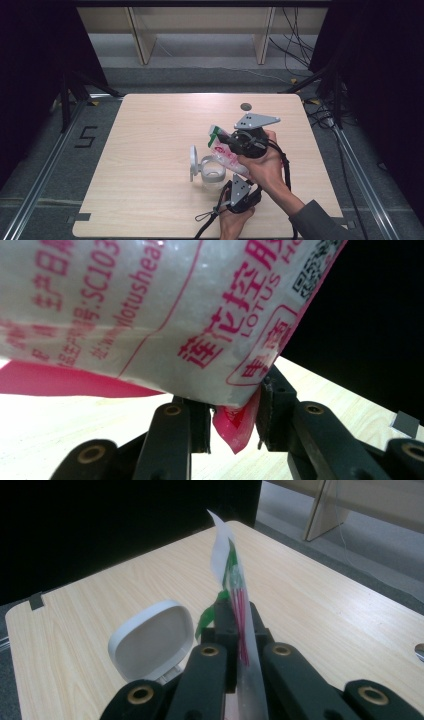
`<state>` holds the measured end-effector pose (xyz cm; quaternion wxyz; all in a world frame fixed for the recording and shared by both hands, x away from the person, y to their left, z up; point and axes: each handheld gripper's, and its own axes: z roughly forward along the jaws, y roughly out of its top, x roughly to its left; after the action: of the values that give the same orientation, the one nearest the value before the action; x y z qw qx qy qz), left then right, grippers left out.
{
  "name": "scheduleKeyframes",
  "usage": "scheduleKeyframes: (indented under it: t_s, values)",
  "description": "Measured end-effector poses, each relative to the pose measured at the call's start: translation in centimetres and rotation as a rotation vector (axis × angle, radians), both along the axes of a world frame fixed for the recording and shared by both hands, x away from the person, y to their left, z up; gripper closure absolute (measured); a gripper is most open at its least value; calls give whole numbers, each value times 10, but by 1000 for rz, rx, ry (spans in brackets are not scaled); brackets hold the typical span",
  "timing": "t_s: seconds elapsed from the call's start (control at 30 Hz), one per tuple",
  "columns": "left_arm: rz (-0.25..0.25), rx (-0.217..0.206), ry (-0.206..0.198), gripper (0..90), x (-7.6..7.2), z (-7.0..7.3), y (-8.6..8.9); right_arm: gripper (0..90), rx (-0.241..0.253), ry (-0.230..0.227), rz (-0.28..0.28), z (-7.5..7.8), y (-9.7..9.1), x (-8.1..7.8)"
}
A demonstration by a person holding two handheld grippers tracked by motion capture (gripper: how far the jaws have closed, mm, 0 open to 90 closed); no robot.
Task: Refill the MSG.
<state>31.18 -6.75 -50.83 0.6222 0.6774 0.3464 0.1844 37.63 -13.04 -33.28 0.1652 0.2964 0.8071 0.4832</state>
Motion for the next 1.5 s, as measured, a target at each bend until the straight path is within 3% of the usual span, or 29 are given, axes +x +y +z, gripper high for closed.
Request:
scheduleKeyframes:
  t_s: [0.07, 0.1, 0.13, 0.2, 0.23, 0.3, 0.33, 0.47, 0.57, 0.6, 0.7, 0.8, 1.03, 1.27, 1.5]
  values:
    - [0, 2, -1, 705, 0, 0, 0, 900, -5, 16, 11, 0, 2, 0]
    - [1, -2, 2, 705, 0, 0, 0, 900, -9, -8, 20, -2, 4, 2]
    - [1, -3, 2, 706, 0, 0, 1, 900, -19, 19, 20, -1, 4, 0]
    - [5, -11, 3, 707, 0, 0, 1, 900, -23, 8, 20, -2, 6, 1]
    - [8, -13, 1, 707, 0, -1, 1, 900, -21, 26, 25, -2, 8, 0]
    - [4, -24, 2, 708, 1, -1, 2, 900, -25, 11, 23, -2, 10, 0]
    - [0, -24, 3, 708, 1, -1, 2, 900, -47, -32, 29, -3, 11, 2]
    - [10, -29, 2, 709, 1, -1, 4, 900, -42, 14, 30, -3, 15, 0]
    - [7, -28, 0, 709, 2, 0, 5, 900, -30, 10, 39, -3, 16, 0]
    - [3, -31, 2, 710, 2, 0, 5, 900, -43, -18, 48, -3, 16, 2]
    - [6, -28, 4, 709, 1, 0, 4, 900, -51, 9, 51, -5, 18, 2]
    - [-1, -35, 0, 710, 2, 0, 4, 900, -33, -12, 45, -5, 18, 3]
    - [-3, -39, 2, 710, 2, -1, 4, 900, -43, 12, 49, -6, 19, 3]
    - [-5, -43, 2, 711, 1, -1, 4, 900, -45, -6, 57, -7, 20, 4]
    - [-8, -50, 3, 712, 1, -1, 4, 900, -52, 20, 45, -7, 22, 3]
